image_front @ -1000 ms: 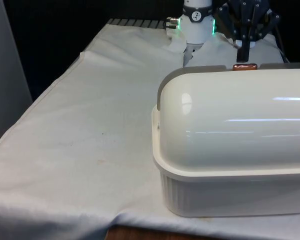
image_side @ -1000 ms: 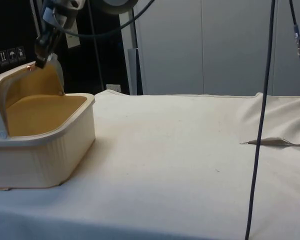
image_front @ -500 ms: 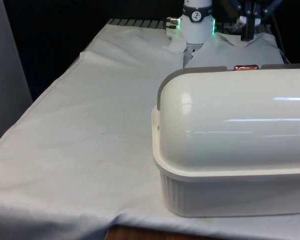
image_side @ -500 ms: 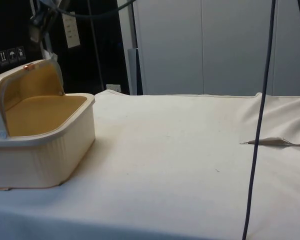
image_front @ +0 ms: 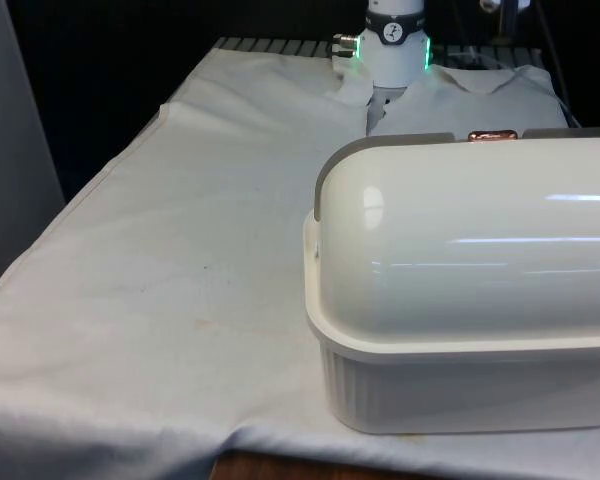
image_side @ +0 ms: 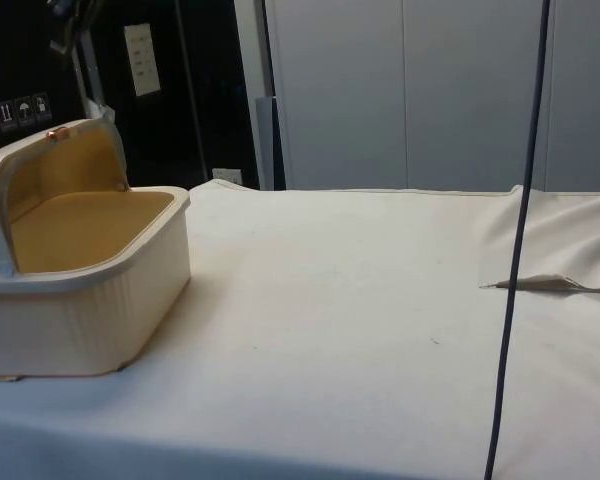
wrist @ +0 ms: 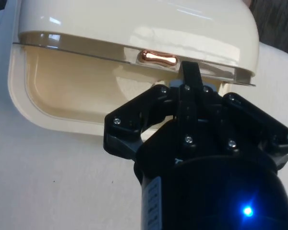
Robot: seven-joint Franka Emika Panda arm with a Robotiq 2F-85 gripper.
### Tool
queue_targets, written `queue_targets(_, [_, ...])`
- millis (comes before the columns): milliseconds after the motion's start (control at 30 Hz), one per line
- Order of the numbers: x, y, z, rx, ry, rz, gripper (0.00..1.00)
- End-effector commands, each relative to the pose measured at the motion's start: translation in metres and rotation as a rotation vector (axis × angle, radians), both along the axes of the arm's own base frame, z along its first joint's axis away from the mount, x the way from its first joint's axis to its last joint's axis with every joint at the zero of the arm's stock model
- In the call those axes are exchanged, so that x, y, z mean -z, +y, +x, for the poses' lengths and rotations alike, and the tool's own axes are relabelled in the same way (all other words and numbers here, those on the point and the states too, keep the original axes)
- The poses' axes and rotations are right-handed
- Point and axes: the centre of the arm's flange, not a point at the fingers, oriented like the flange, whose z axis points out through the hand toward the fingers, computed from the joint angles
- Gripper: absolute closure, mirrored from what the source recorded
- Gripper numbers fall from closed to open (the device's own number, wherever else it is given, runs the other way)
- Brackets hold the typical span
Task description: Open the lid, then close it.
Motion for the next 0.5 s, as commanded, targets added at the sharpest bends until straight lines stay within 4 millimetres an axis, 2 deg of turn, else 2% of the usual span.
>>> queue_targets(0, [-0.0023, -0.0002, 0.0008, 0.003, 0.002, -0.001, 1.00])
queue_targets(467, [-0.0052, 0.0007, 0.0047, 0.015, 0.020, -0.004, 1.00])
